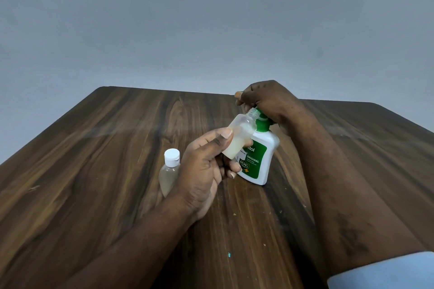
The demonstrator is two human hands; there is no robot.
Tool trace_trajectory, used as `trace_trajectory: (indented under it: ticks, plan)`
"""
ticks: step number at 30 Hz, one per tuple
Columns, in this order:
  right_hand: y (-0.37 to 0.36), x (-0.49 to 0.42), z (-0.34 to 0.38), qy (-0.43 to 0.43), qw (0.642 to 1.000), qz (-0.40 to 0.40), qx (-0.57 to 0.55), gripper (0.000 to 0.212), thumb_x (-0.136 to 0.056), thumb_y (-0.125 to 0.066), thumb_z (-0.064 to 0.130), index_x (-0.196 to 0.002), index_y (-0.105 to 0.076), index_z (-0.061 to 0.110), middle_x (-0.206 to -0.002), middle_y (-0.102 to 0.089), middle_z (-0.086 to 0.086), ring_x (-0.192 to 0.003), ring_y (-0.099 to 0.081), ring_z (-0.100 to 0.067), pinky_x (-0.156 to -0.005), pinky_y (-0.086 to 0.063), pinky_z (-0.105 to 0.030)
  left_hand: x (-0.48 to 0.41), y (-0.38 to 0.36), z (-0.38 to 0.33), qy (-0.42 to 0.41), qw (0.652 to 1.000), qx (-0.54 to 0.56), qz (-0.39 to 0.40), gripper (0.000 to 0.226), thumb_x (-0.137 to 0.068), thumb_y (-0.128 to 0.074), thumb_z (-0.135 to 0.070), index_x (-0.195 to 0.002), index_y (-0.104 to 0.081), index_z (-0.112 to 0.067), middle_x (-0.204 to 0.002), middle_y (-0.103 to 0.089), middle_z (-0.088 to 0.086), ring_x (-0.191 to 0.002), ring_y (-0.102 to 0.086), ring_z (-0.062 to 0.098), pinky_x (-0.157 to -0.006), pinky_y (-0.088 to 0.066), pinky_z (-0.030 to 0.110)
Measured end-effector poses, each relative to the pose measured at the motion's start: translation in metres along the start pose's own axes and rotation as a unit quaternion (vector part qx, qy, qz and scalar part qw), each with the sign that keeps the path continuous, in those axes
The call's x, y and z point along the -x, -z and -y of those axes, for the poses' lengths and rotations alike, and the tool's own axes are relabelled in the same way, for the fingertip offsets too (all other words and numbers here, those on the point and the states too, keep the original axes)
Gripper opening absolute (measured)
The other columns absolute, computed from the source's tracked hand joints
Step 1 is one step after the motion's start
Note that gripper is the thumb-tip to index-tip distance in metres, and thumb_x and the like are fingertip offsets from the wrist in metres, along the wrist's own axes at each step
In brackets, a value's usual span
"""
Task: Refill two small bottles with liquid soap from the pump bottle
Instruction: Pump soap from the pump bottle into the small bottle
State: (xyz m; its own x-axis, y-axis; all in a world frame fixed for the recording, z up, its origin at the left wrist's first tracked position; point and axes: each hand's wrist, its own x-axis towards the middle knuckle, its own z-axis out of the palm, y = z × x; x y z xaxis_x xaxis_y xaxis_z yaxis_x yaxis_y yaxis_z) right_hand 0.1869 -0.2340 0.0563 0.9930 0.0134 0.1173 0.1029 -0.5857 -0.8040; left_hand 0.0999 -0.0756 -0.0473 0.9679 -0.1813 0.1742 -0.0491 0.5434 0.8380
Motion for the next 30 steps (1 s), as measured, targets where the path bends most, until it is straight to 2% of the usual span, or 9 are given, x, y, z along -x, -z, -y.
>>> trace_trajectory:
  ticks: [5, 9, 13, 20, 25, 30]
  plan:
    - [0.002, 0.0011, 0.0045, -0.006, 1.0, -0.013, 0.004, 0.015, -0.095, -0.072, 0.022, -0.096, -0.077, 0.007, -0.077, -0.063, -0.001, -0.066, -0.053, -0.016, -0.059, -0.043, -0.028, 0.0006, 0.0001, -0.0004, -0.005, 1.0, 0.004, 0.01, 0.047, -0.086, -0.07, -0.044, -0.118, -0.075, -0.01, -0.117, -0.065, 0.04, -0.062, -0.058, 0.016, -0.054, -0.047, 0.026]
    - [0.0002, 0.0014, 0.0046, -0.007, 1.0, -0.01, 0.013, 0.015, -0.096, -0.07, 0.022, -0.086, -0.077, 0.013, -0.078, -0.064, 0.001, -0.067, -0.053, -0.016, -0.06, -0.043, -0.028, 0.0012, -0.0009, -0.0015, -0.004, 1.0, 0.006, 0.006, 0.044, -0.092, -0.068, -0.039, -0.121, -0.072, -0.006, -0.115, -0.069, 0.035, -0.061, -0.056, 0.016, -0.053, -0.046, 0.025]
    - [-0.0007, 0.0016, 0.001, -0.019, 1.0, -0.001, -0.006, 0.017, -0.094, -0.07, 0.023, -0.092, -0.079, 0.008, -0.07, -0.068, 0.011, -0.07, -0.055, -0.017, -0.065, -0.046, -0.031, 0.0009, -0.0012, -0.0006, -0.001, 1.0, 0.003, -0.001, 0.046, -0.093, -0.068, -0.037, -0.125, -0.068, -0.003, -0.115, -0.069, 0.035, -0.06, -0.056, 0.016, -0.053, -0.045, 0.025]
    - [0.0008, 0.0034, 0.0041, -0.001, 1.0, -0.005, 0.022, 0.023, -0.098, -0.069, 0.029, -0.08, -0.075, 0.018, -0.078, -0.065, 0.003, -0.068, -0.054, -0.015, -0.062, -0.043, -0.029, 0.0005, -0.0012, -0.001, -0.007, 1.0, 0.008, 0.005, 0.047, -0.087, -0.071, -0.042, -0.119, -0.073, -0.007, -0.116, -0.064, 0.04, -0.059, -0.058, 0.016, -0.052, -0.047, 0.025]
    - [0.0018, 0.0036, 0.0047, 0.005, 1.0, -0.015, 0.022, 0.023, -0.098, -0.068, 0.028, -0.078, -0.076, 0.019, -0.076, -0.066, 0.003, -0.068, -0.056, -0.016, -0.061, -0.043, -0.029, 0.0013, -0.0026, -0.002, -0.004, 1.0, 0.018, 0.013, 0.036, -0.089, -0.069, -0.04, -0.108, -0.08, -0.013, -0.116, -0.064, 0.041, -0.06, -0.057, 0.016, -0.052, -0.046, 0.025]
    - [0.0004, 0.0047, 0.0053, 0.001, 1.0, -0.005, 0.023, 0.024, -0.099, -0.069, 0.03, -0.08, -0.075, 0.018, -0.076, -0.065, 0.004, -0.068, -0.055, -0.014, -0.061, -0.043, -0.029, 0.0028, -0.0044, -0.0031, -0.002, 1.0, 0.014, 0.002, 0.04, -0.09, -0.065, -0.037, -0.115, -0.074, -0.007, -0.116, -0.062, 0.043, -0.058, -0.057, 0.016, -0.052, -0.045, 0.025]
